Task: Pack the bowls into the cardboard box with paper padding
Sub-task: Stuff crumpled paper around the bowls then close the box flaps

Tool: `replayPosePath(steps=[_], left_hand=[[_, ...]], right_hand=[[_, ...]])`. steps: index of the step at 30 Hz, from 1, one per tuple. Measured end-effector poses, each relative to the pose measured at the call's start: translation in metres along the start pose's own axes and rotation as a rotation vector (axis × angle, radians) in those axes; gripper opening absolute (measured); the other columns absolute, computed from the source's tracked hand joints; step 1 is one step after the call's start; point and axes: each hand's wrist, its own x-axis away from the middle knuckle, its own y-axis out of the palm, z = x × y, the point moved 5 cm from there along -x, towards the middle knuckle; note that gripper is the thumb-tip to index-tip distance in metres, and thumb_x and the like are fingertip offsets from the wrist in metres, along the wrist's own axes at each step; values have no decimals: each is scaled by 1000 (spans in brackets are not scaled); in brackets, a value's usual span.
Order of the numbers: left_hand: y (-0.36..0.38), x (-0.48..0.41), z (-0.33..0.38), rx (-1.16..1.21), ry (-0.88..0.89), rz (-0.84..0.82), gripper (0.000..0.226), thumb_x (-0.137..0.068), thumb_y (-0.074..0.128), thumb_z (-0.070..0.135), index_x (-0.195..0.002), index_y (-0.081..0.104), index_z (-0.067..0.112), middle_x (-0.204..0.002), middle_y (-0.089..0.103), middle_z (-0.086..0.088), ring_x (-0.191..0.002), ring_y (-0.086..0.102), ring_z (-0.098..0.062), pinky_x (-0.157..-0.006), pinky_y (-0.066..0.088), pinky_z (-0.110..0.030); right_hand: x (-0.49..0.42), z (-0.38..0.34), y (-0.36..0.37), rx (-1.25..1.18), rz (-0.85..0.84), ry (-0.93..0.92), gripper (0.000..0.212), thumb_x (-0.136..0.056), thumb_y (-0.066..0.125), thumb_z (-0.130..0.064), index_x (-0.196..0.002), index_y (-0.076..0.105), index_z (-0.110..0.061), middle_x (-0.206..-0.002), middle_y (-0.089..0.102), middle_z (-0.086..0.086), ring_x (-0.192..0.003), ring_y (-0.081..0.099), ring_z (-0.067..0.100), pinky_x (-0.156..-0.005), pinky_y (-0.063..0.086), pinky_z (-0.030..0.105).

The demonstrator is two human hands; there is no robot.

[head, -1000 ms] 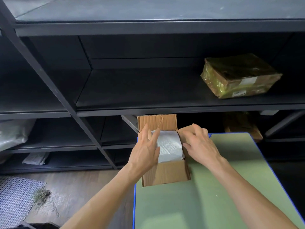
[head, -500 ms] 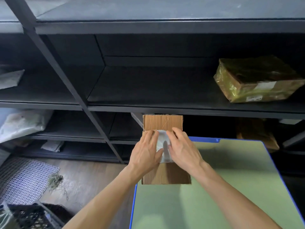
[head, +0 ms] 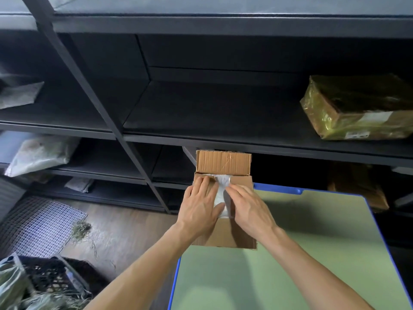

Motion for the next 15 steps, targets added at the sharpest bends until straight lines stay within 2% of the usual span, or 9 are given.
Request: replayPosePath(steps=[3,8,11,15], left_hand=[[0,-6,7,-28,-7,-33,62,-94,28,61,-143,35,24,-141,41,-10,-133,36,-32,-108,37,-45],[2,-17,28,-52,-116,-92,75,-87,23,67,-148,30,22,-139,43,-28,-131,35,-45,-109,30,-56],[3,-21,33,-48,-122,-116,73,-91,35,67,-148,25,23,-145,36,-28,-137,28,-45,-108,29,-57],[3,-19,31,-33,-129,-112,75,-91,32,73,-149,27,26,-151,32,-27,-142,24,-42,-113,25,-55]], right_hand=[[-11,11,-9,-48,-9,7,59,-82,54,5,-138,52,-13,-132,59,1,-122,51,23,-98,49,35],[-29,23,-21,-5,-24,15,53,-87,58,-6,-139,52,-17,-131,55,-3,-115,50,21,-90,49,34],[-41,30,-29,64,-26,-5,49,-92,61,-17,-140,50,-17,-134,51,-2,-118,48,23,-90,50,36],[-65,40,-39,116,-70,12,62,-93,61,-30,-148,36,-17,-149,34,-2,-133,34,23,-95,51,41]])
